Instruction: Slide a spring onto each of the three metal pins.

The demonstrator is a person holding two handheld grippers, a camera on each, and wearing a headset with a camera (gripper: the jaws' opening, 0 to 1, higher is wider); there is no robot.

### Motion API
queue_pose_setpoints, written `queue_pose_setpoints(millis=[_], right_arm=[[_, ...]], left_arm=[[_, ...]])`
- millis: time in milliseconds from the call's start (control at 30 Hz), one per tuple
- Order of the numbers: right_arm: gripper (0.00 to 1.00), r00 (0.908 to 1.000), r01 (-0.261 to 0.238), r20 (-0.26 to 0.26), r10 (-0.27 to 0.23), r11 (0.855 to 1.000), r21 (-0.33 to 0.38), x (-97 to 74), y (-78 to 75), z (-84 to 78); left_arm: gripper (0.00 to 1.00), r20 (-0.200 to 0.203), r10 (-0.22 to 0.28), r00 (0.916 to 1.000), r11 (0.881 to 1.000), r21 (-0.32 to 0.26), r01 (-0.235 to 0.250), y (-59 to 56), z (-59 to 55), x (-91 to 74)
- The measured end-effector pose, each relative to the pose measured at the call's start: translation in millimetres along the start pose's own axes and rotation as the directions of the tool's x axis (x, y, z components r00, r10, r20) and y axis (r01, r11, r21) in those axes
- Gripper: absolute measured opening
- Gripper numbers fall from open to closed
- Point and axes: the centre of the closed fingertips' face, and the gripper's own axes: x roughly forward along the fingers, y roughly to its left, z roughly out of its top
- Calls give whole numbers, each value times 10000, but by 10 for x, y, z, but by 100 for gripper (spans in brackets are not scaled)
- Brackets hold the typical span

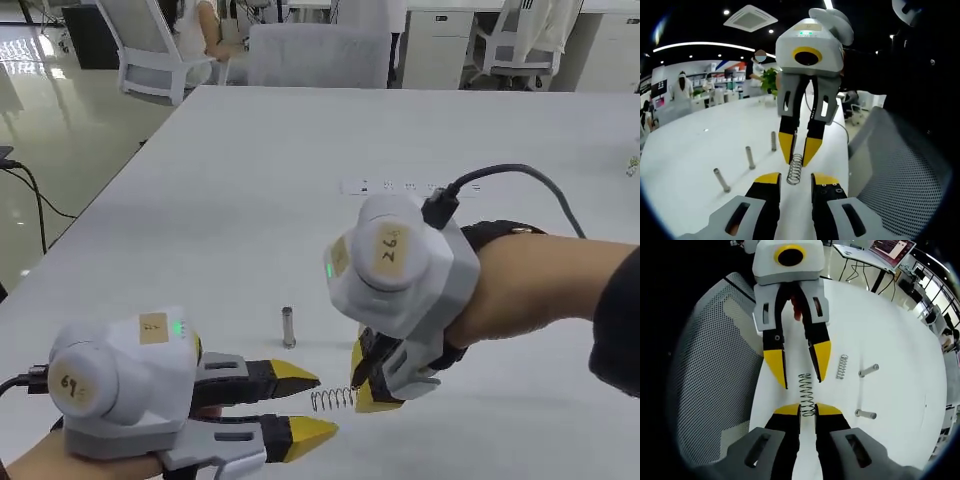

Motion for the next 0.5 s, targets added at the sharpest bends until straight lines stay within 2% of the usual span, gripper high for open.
queue_pose_setpoints(millis=[500], right_arm=[[8,10000,-48,23,49,9998,-188,-1,45,23]], left_arm=[[3,-17,-79,10000,9999,98,80,-19,-5,10]])
